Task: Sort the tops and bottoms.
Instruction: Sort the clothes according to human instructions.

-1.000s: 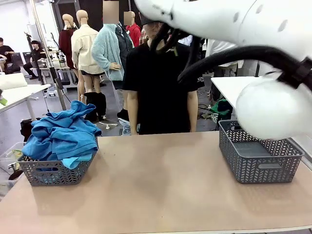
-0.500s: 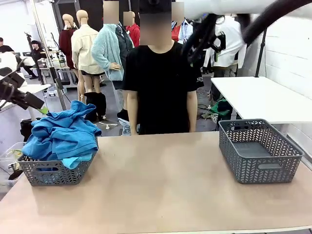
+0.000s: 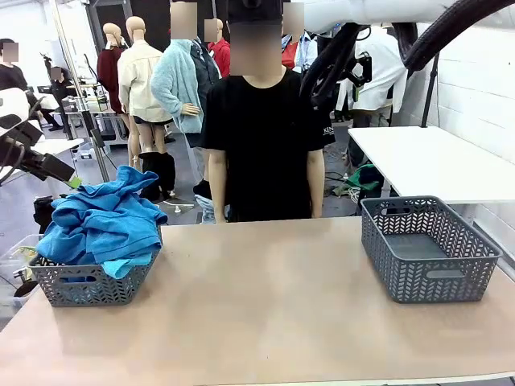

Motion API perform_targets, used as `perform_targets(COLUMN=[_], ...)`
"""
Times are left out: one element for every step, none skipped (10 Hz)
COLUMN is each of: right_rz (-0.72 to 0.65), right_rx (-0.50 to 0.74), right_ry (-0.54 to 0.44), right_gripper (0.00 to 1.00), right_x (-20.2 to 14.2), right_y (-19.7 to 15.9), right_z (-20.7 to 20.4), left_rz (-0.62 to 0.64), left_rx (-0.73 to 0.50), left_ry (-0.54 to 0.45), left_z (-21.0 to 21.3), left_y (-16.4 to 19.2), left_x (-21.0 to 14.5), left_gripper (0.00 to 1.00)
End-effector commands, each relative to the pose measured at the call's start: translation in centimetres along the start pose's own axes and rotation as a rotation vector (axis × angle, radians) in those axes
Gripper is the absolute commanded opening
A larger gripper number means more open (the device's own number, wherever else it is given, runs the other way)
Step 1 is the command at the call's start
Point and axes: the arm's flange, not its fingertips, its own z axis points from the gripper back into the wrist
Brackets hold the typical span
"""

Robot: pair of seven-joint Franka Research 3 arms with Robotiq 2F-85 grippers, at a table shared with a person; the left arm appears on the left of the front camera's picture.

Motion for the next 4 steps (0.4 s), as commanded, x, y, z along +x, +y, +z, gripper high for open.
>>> perform_targets(right_rz=[-0.005,-0.005,-0.005,-0.005], right_rx=[-0.025,-0.025,-0.025,-0.025], right_ry=[0.006,0.006,0.006,0.006], right_gripper=[1.00,1.00,1.00,1.00], right_x=[0.96,0.96,0.96,0.96], right_y=[0.38,0.38,0.38,0.38], right_z=[0.45,0.45,0.45,0.45], left_rz=[0.007,0.007,0.007,0.007], left_rx=[-0.006,-0.006,-0.006,-0.006], left_ry=[0.013,0.013,0.013,0.013], left_z=[0.18,0.18,0.18,0.18], left_y=[0.11,0.11,0.11,0.11], left_x=[0.31,0.31,0.31,0.31], left_gripper=[1.00,1.00,1.00,1.00])
